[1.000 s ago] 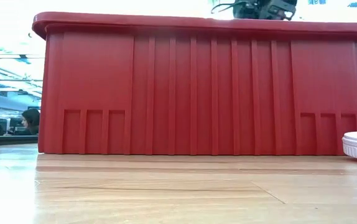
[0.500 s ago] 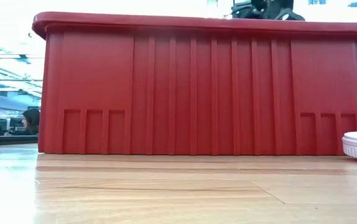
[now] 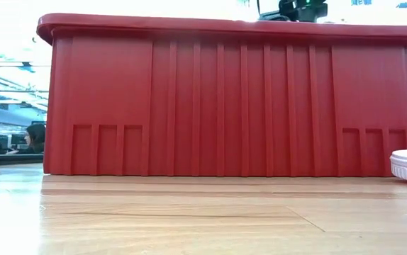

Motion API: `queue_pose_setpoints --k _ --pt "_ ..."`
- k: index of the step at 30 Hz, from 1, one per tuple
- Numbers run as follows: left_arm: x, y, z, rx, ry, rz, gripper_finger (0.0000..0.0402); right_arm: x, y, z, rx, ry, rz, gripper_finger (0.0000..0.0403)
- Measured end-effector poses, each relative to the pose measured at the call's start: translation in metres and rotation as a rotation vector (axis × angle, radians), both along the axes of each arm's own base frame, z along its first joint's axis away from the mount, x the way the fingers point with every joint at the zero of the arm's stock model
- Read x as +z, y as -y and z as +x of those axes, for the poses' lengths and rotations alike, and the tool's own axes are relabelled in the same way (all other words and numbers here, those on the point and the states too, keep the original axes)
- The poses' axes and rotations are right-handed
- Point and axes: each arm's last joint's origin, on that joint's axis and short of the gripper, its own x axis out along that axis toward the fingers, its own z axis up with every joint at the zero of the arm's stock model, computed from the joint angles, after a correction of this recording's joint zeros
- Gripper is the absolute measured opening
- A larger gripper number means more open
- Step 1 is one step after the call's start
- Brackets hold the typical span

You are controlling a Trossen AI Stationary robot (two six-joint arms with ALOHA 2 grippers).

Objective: Pick and place slides into bin
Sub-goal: Put the right pink slide into the red container

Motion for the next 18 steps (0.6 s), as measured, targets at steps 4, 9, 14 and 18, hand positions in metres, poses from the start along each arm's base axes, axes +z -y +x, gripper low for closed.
queue_pose_setpoints --k 4,9,14,18 --pt "0.000 -0.002 0.000 0.005 0.000 -0.001 0.0129 0.001 -0.001 0.011 -0.002 0.078 -0.040 0.0000" --pt "0.000 -0.002 0.000 0.009 0.000 -0.007 0.0129 0.003 -0.004 0.020 0.027 0.148 -0.072 0.0000" --pt "0.000 -0.002 0.000 0.015 0.001 -0.013 0.0129 -0.001 -0.001 0.029 0.037 0.190 -0.096 0.0000" --pt "0.000 -0.002 0.000 0.020 0.001 -0.021 0.0129 -0.011 0.003 0.037 0.043 0.175 -0.092 0.0000"
